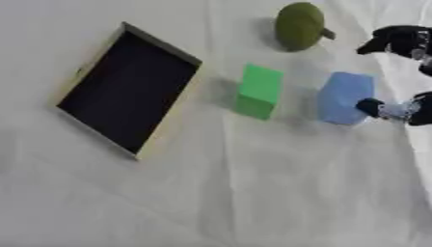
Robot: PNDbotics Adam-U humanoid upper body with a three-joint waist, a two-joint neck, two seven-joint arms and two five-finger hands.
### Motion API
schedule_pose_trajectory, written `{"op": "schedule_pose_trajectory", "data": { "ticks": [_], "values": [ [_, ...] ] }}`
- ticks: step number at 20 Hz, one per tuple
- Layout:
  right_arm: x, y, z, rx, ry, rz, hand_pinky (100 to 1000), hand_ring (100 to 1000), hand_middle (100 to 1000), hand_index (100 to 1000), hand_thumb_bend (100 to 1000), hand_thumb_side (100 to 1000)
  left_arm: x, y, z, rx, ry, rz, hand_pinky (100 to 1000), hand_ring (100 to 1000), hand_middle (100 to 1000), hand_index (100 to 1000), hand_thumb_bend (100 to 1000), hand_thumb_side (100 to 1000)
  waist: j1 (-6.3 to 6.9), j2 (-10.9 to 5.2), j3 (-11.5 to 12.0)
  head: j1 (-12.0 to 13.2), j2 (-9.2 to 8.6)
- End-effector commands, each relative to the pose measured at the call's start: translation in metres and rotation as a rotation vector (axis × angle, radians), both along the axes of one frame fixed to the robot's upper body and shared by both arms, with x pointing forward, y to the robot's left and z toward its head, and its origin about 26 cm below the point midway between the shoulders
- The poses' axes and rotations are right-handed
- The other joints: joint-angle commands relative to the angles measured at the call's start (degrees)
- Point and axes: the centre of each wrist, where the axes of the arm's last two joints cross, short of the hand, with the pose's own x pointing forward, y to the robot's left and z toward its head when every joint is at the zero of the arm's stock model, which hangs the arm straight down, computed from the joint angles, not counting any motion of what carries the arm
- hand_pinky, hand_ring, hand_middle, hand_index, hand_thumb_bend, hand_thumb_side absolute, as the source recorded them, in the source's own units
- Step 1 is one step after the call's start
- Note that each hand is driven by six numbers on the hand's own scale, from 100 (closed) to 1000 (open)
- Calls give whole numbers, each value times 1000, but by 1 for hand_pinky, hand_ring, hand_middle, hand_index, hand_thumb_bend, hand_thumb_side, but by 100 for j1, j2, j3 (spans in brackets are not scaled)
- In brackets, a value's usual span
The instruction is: Pick up objects on the table and place them in the box.
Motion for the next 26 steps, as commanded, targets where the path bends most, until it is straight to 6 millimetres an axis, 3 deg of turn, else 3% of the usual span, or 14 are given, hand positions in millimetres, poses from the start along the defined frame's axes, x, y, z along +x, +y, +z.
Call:
{"op": "schedule_pose_trajectory", "data": {
  "ticks": [1,7,9,12,13,15,26],
  "values": [
    [-2,2,13,-48,-25,-14,929,986,837,919,388,759,-3,1,9,37,-20,-2,756,782,782,834,311,796,-60,-137,12,-47,12],
    [-1,6,9,-80,26,-24,933,995,846,920,372,649,-2,0,9,33,-21,-9,756,784,782,834,309,797,-72,-101,55,-96,3],
    [0,8,7,-86,53,-27,933,996,847,917,346,447,-2,0,10,32,-21,-10,756,784,782,834,308,797,-74,-85,74,-106,1],
    [0,9,5,-81,89,-33,932,997,847,914,397,181,-2,-1,10,31,-21,-13,756,784,782,835,305,797,-78,-65,91,-115,-2],
    [0,9,5,-74,105,-34,931,998,848,913,400,152,-2,-1,10,31,-21,-14,756,785,782,835,304,797,-79,-59,97,-118,-3],
    [1,10,6,-56,116,-41,930,997,847,912,382,205,-2,-1,10,30,-21,-15,756,785,783,834,303,797,-81,-51,102,-118,-7],
    [2,12,5,8,149,-98,924,993,837,912,276,320,-1,-3,11,29,-19,-24,755,784,783,833,295,802,-85,-9,140,-177,-42]
  ]
}}
